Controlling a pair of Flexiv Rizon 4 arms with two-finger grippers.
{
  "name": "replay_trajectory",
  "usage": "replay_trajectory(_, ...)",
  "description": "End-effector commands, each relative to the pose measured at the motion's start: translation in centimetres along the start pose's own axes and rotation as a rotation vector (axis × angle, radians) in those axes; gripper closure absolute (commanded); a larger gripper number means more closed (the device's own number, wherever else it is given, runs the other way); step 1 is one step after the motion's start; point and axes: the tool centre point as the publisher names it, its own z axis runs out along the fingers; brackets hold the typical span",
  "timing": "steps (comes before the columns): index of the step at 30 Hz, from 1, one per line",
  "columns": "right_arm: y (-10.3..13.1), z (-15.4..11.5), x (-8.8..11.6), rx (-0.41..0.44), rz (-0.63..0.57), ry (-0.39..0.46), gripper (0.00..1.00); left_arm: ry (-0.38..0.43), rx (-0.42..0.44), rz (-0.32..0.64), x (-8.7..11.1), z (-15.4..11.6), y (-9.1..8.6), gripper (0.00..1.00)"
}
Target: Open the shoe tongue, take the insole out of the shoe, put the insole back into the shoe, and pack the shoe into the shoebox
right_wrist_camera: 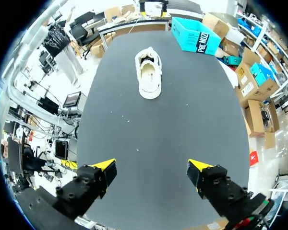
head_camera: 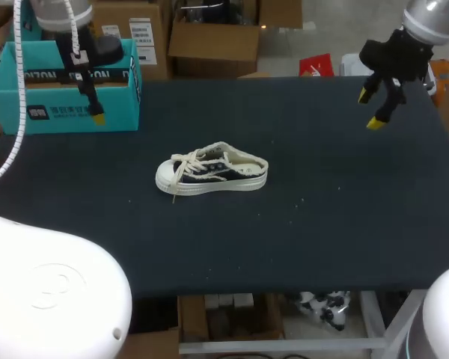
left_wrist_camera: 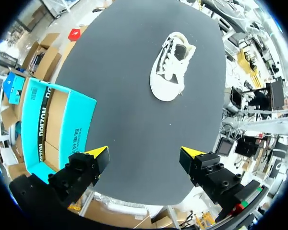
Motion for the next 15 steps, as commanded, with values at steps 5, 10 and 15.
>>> replay_trajectory(5, 2.0, 6.2, 1.2, -0.136, 0.020, -0.042, 0.00, 0.016, 0.039, -0.187, 1.0, 2.5, 0.1, 0.00)
replay_trajectory(10, 4.2, 8.0, 1.8, -0.205, 0.010, -0.038, 0.00, -0.026, -0.032, -0.161, 2.1, 2.9, -0.2, 0.00)
replay_trajectory(15, 4.7, 7.8, 2.4, -0.188, -0.013, -0.056, 0.00, -0.026, -0.032, -0.161, 2.1, 2.9, -0.2, 0.00)
